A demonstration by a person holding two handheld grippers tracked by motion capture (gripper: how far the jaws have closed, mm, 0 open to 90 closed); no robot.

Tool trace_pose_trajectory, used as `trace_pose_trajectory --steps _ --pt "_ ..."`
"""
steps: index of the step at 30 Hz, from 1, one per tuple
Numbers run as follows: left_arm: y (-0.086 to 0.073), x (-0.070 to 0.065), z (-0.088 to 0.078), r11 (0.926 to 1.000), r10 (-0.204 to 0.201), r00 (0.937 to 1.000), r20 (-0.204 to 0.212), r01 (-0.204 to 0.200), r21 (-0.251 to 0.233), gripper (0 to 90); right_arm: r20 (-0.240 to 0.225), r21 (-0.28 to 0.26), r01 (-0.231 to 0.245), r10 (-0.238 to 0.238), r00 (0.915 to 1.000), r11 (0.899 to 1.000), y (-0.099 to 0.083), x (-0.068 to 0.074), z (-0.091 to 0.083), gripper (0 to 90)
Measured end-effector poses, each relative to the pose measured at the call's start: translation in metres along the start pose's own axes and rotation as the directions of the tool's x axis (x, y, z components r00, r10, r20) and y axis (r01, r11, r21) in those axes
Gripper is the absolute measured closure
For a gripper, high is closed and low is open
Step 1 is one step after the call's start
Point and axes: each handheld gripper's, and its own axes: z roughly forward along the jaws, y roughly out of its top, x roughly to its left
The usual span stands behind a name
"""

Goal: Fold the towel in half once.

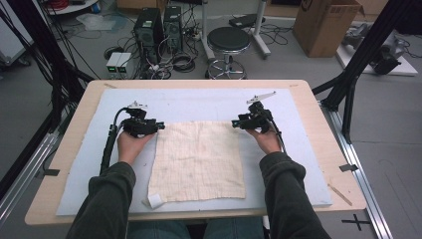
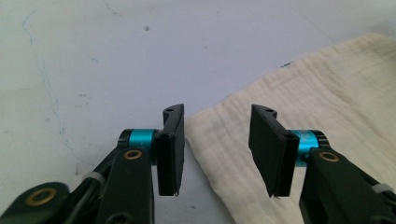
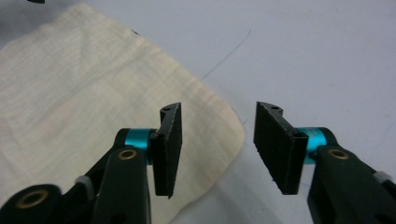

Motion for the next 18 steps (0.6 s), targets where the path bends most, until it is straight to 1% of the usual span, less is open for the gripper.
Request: trace_pose_trajectory --steps 1,2,3,5,6,7,8,10,11,13,14,15,18 --pt "-0.001 0.0 0.002 1.0 -0.007 1.0 -0.005 0.007 0.007 57.2 0.005 0.007 -0.004 0.004 1.0 1.0 -0.001 -0.001 0.002 55.5" --pt "-0.002 0.0 0.004 0.9998 -0.004 1.0 -0.009 0.004 0.018 57.2 0.011 0.015 -0.004 0.004 0.9999 1.0 -0.002 -0.002 0.003 56.5" --pt "-0.002 0.0 0.006 0.9996 -0.002 0.9999 -0.015 0.002 0.03 57.2 0.013 0.026 -0.017 0.017 0.9998 1.0 -0.003 -0.004 0.004 57.7" --pt "-0.004 0.0 0.009 0.999 0.003 0.9998 -0.022 -0.002 0.045 58.9 0.009 0.025 -0.043 0.042 0.9991 0.999 -0.004 -0.007 0.006 59.3" --pt "-0.004 0.0 0.01 0.9989 0.003 0.9998 -0.02 -0.002 0.047 60.4 0.01 0.026 -0.047 0.047 0.9989 0.999 -0.005 -0.008 0.007 60.1" --pt "-0.005 -0.001 0.011 0.9982 0.018 0.9995 -0.027 -0.017 0.057 62.2 0.011 0.036 -0.053 0.053 0.9985 0.998 -0.006 -0.009 0.008 60.8" --pt "-0.005 -0.002 0.011 0.9982 0.026 0.999 -0.037 -0.024 0.055 63.6 0.013 0.045 -0.05 0.05 0.9987 0.998 -0.006 -0.01 0.01 61.4" --pt "-0.005 -0.003 0.013 0.999 0.004 0.9995 -0.03 -0.003 0.046 63.8 0.012 0.054 -0.063 0.063 0.998 0.997 -0.007 -0.01 0.011 61.6" --pt "-0.005 -0.003 0.014 0.999 -0.002 0.9995 -0.031 0.003 0.045 63.7 0.005 0.049 -0.074 0.073 0.9973 0.996 -0.007 -0.011 0.012 61.5" --pt "-0.006 -0.003 0.015 0.9978 0.009 0.9993 -0.037 -0.006 0.066 63.6 -0.01 0.041 -0.089 0.089 0.996 0.995 -0.008 -0.011 0.014 61.5" --pt "-0.006 -0.003 0.017 0.9978 0.01 0.999 -0.045 -0.007 0.066 63.8 -0.01 0.043 -0.092 0.092 0.9957 0.995 -0.008 -0.011 0.015 61.3" --pt "-0.007 -0.004 0.017 0.9979 0.022 0.9984 -0.052 -0.019 0.062 65.2 -0.011 0.047 -0.096 0.096 0.9953 0.994 -0.008 -0.01 0.017 61.2" --pt "-0.007 -0.005 0.017 0.9976 0.031 0.9978 -0.059 -0.027 0.064 67.7 -0.012 0.053 -0.111 0.112 0.9936 0.992 -0.01 -0.011 0.021 63.1"
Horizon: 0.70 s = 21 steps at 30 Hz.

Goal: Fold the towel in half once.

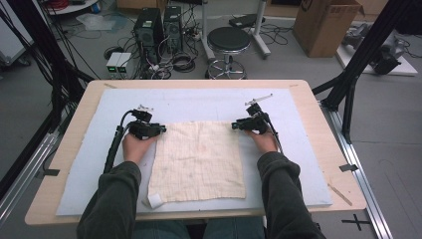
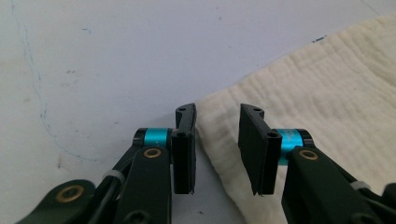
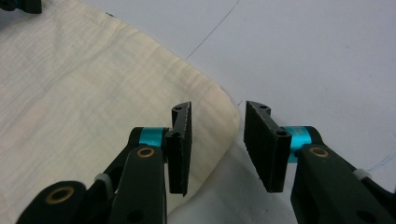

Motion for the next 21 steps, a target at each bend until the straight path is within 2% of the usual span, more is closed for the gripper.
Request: trace_pose_trajectory --steps 3,4,5,7,11,15,21 --pt "0.0 -0.005 0.002 0.9999 0.009 0.9997 -0.022 -0.009 -0.01 72.4 0.012 0.016 0.012 -0.013 0.9998 1.0 -0.001 0.002 0.005 67.6" --pt "-0.001 -0.006 0.002 0.9998 0.015 0.9998 -0.011 -0.015 -0.009 76.1 0.017 0.012 0.0 -0.001 0.9999 1.0 -0.001 0.002 0.005 71.7" --pt "-0.001 -0.008 0.003 0.9997 0.02 0.9996 -0.019 -0.02 -0.011 79.6 0.003 0.012 -0.004 0.004 1.0 1.0 -0.001 0.002 0.006 74.6" --pt "0.0 -0.007 0.003 0.9999 0.011 0.9999 -0.007 -0.011 -0.007 85.5 0.017 0.022 0.008 -0.008 0.9998 1.0 -0.001 0.004 0.007 82.0" --pt "0.0 -0.005 0.0 0.9999 0.016 0.9998 0.006 -0.016 -0.001 86.3 0.004 0.027 0.012 -0.012 0.9999 1.0 0.0 0.005 0.007 84.8" --pt "0.004 0.0 -0.009 0.9989 -0.009 0.9996 0.028 0.011 -0.045 86.7 -0.017 0.003 0.006 -0.006 0.9998 1.0 0.001 0.004 0.003 85.4" --pt "0.007 0.006 -0.017 0.9942 -0.05 0.9977 0.046 0.055 -0.093 86.8 -0.019 -0.042 0.015 -0.016 0.9997 0.999 0.005 0.003 -0.007 85.5"
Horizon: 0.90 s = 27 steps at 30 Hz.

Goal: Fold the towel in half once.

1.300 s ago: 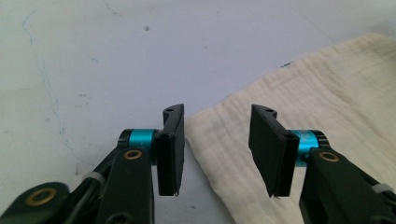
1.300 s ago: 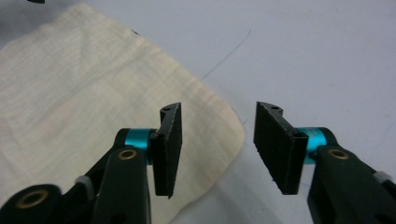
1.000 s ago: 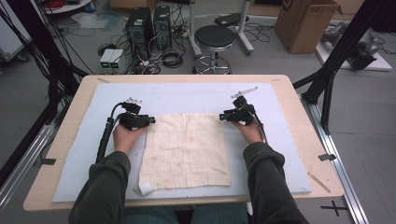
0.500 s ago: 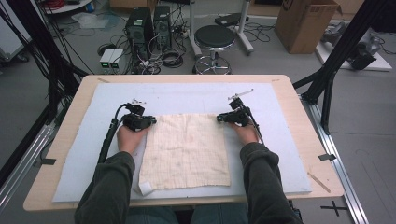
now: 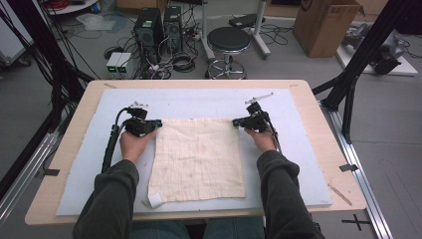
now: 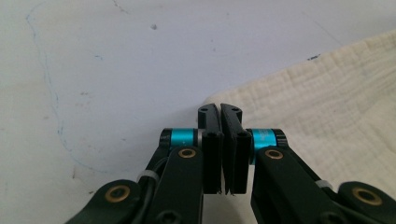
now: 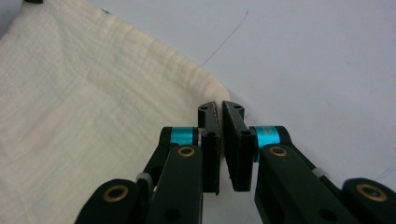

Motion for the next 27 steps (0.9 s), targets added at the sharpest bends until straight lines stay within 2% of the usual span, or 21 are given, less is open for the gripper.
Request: trace_pose_trajectory --steps 3,6,11,15,19,27 --pt "0.002 0.001 -0.003 0.9997 -0.011 0.9998 0.014 0.011 -0.022 86.9 -0.001 0.0 0.004 -0.004 1.0 1.0 0.003 0.001 -0.004 85.6" --pt "0.007 0.003 -0.008 0.9981 -0.024 0.9991 0.034 0.026 -0.056 86.8 0.004 -0.008 0.031 -0.031 0.9995 0.999 0.01 0.002 -0.009 85.7" --pt "0.02 0.004 -0.02 0.9941 -0.02 0.9984 0.052 0.025 -0.106 86.8 0.01 -0.063 0.051 -0.051 0.9987 0.997 0.027 0.007 -0.024 85.7" --pt "0.022 0.002 -0.025 0.9941 0.004 0.9981 0.062 0.003 -0.109 86.8 0.008 -0.061 0.042 -0.042 0.9991 0.997 0.027 0.007 -0.027 85.7" --pt "0.022 0.0 -0.029 0.9933 0.038 0.9967 0.072 -0.029 -0.112 86.8 -0.001 -0.06 0.054 -0.054 0.9985 0.997 0.027 0.01 -0.029 85.7" --pt "0.015 -0.003 -0.041 0.9902 0.063 0.9936 0.094 -0.05 -0.13 86.8 -0.039 -0.088 0.061 -0.065 0.9971 0.994 0.022 0.016 -0.039 85.7"
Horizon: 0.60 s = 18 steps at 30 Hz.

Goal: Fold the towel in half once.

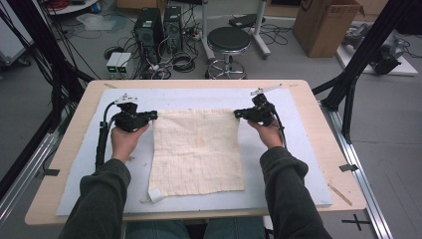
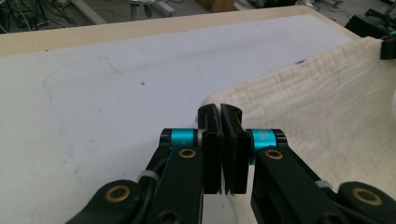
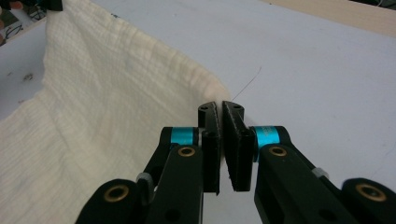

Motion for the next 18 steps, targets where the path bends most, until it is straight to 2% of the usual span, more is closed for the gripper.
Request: trace_pose_trajectory --steps 7,12,13,18 --pt "-0.007 -0.006 -0.011 0.9994 0.025 0.9991 0.035 -0.024 -0.025 86.8 -0.048 -0.022 0.003 -0.004 0.9988 1.0 -0.008 0.006 -0.012 85.7" --pt "-0.011 -0.009 -0.019 0.9987 0.046 0.9978 0.049 -0.045 -0.026 86.8 -0.076 -0.042 0.008 -0.011 0.997 0.999 -0.014 0.012 -0.018 85.7" --pt "-0.013 -0.01 -0.021 0.9985 0.049 0.9976 0.048 -0.048 -0.028 86.8 -0.076 -0.049 0.023 -0.027 0.9967 0.999 -0.015 0.014 -0.019 85.7" --pt "-0.019 -0.012 -0.028 0.9977 0.063 0.9963 0.059 -0.062 -0.028 86.7 -0.096 -0.053 0.036 -0.041 0.9945 0.998 -0.018 0.021 -0.023 85.7"
